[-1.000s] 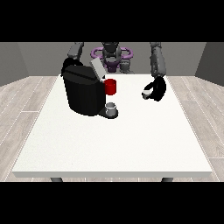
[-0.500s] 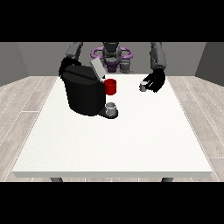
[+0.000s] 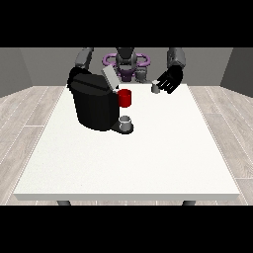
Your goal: Insert the coffee pod into the coffee machine and close the lid
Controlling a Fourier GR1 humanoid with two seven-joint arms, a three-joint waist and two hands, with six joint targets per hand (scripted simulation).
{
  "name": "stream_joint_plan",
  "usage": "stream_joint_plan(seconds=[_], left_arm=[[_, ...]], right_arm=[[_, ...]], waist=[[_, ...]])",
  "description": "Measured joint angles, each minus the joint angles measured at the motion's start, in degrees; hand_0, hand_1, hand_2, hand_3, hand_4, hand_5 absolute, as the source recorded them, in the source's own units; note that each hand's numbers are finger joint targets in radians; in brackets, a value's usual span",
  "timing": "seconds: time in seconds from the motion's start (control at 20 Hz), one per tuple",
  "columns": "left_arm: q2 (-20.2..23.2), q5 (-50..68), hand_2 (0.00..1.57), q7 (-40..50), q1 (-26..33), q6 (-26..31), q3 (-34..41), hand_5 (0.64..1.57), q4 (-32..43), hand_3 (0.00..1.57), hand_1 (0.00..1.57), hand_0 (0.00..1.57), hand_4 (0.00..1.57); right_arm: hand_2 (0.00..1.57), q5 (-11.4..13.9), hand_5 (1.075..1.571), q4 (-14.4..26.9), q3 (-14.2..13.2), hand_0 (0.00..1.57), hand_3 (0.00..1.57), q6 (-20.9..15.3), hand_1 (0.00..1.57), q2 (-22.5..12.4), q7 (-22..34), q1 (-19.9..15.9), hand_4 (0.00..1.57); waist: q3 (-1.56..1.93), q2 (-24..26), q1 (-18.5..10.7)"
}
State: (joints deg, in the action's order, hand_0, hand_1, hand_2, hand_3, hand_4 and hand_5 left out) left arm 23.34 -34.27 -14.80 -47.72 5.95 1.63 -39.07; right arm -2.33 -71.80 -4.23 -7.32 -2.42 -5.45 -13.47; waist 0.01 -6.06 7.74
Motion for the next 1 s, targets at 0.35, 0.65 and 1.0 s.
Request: stream_joint_plan(seconds=[0.35, 0.65, 1.0], left_arm=[[1.5, -0.3, 1.22, 2.1, -5.0, 0.3, 2.0, 1.571, 0.4, 1.23, 1.07, 1.07, 0.52], [2.8, 0.4, 1.26, 5.9, -11.1, 1.6, 4.4, 1.571, 0.8, 1.2, 1.24, 1.24, 0.48], [4.1, 0.3, 1.33, 7.0, -15.2, 1.8, 5.9, 1.571, 2.0, 1.26, 1.28, 1.28, 0.52]], right_arm=[[0.0, 0.0, 1.571, -2.3, 2.3, 0.0, 0.0, 0.9, 0.0, 0.5, 0.8, -1.1, 0.5], [0.0, 0.3, 1.571, -3.4, 3.3, 0.0, 0.0, 0.6, 0.0, 1.3, 0.5, -2.4, 0.49], [0.0, 1.1, 1.571, -6.8, 4.4, 0.0, 0.0, 0.3, 0.0, 0.8, 3.3, -4.0, 0.51]], waist=[[0.0, -1.5, 3.5], [-0.01, -2.8, 5.9], [-0.01, -5.0, 9.0]])
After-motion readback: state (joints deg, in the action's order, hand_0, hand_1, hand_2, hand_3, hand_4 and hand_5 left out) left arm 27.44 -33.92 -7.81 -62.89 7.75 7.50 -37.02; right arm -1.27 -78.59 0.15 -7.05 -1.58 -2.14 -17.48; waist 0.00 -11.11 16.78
